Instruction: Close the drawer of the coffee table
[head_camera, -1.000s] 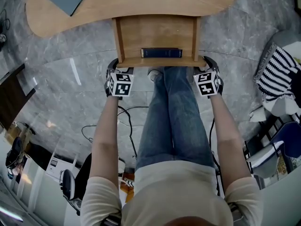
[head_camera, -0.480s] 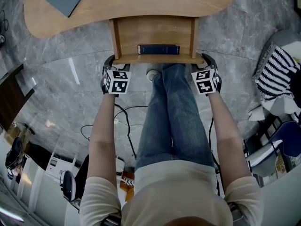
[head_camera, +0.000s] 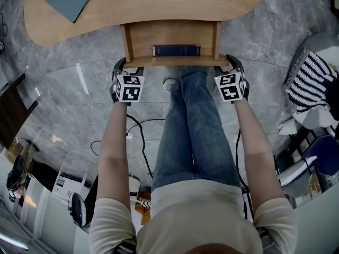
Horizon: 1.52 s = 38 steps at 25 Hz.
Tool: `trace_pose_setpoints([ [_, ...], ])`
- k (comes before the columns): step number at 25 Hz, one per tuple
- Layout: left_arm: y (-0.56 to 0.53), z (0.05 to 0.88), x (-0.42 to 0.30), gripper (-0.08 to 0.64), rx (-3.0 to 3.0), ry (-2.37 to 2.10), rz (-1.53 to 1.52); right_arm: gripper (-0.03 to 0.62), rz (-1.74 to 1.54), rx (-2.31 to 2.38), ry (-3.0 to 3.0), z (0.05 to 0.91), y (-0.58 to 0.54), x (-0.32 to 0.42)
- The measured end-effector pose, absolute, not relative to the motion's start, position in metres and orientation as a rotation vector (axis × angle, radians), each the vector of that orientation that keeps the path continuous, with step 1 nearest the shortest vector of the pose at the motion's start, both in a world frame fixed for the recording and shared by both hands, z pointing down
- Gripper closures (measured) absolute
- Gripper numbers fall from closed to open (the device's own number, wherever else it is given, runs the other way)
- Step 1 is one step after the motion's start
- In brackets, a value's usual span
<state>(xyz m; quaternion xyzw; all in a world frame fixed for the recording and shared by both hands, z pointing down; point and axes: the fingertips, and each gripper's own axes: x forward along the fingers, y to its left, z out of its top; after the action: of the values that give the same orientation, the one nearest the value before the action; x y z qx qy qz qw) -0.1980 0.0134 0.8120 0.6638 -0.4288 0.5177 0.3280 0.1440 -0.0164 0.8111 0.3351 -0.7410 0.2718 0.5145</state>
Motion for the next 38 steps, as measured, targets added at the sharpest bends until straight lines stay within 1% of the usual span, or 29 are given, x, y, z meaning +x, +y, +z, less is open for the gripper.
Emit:
trace_pose_setpoints([
  [17, -0.036, 0.809, -0.206, 0.279, 1.722, -1.177, 1.340, 0.377, 0.647, 0.827, -1.824, 0.807, -0.060, 0.137],
  [38, -0.102, 0.807, -0.213, 0.267, 1.649, -1.321, 1.246, 0.379, 0.612, 0.845, -1.872, 0.807, -0.127, 0.132],
])
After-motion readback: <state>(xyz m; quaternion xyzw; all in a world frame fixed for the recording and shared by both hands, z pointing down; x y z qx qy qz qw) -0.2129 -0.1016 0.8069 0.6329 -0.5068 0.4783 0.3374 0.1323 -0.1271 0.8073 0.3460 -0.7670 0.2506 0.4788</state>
